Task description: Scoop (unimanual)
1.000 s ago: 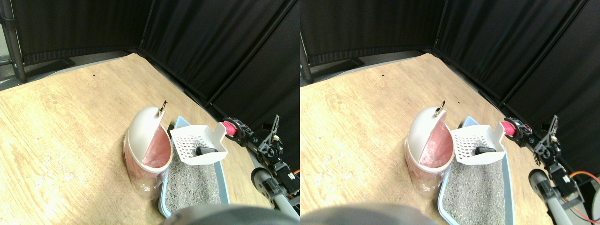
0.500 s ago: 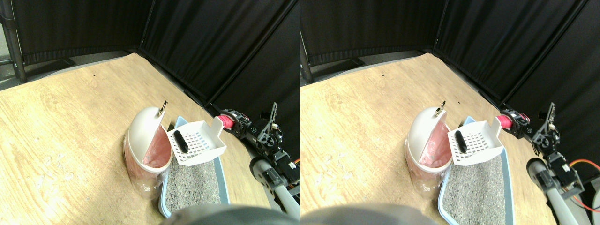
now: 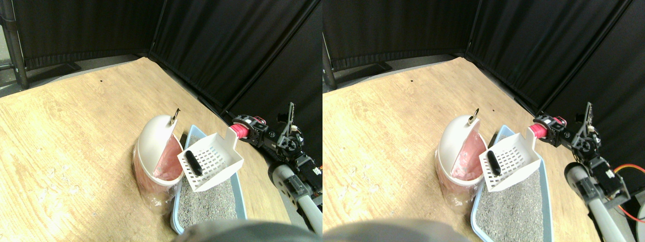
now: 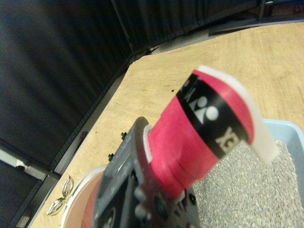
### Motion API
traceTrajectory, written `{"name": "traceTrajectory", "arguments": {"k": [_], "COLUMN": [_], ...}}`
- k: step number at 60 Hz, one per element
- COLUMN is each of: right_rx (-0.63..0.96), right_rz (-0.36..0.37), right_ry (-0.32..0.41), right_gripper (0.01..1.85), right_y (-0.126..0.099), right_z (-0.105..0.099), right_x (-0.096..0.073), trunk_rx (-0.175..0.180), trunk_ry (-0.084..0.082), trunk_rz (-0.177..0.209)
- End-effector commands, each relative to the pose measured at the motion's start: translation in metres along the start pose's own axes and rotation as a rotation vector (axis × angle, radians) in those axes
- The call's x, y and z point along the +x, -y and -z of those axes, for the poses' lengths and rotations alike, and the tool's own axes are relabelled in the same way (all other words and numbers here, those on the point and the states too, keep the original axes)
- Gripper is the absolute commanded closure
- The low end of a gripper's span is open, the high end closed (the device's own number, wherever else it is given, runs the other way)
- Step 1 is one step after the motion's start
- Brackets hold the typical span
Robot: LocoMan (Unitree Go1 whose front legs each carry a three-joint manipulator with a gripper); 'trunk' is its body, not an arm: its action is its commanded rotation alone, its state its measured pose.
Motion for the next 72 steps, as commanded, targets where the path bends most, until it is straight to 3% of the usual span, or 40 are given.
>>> {"name": "traceTrajectory", "arguments": {"k": [1,12,26,46,67,72], "right_rx": [-0.016,-0.029,-0.083,-0.098,-0.05,-0.009], "right_rz": [0.01,0.05,0.1,0.105,0.104,0.094], "right_ry": [0.016,-0.034,-0.041,-0.042,0.012,0.053], "right_gripper": [1.8,1.8,1.8,1.8,1.8,1.8], "right_y": [-0.006,-0.004,-0.001,-0.001,0.006,0.012], "right_z": [-0.012,-0.017,-0.019,-0.015,-0.013,-0.013], "right_x": [0.001,0.006,0.01,0.012,0.003,-0.001], "trunk_rx": [-0.071,-0.074,-0.078,-0.077,-0.053,-0.049], "trunk_ry": [0.016,0.013,0.016,0.015,0.011,0.01], "trunk_rz": [-0.059,-0.061,-0.06,-0.06,-0.029,-0.023]}}
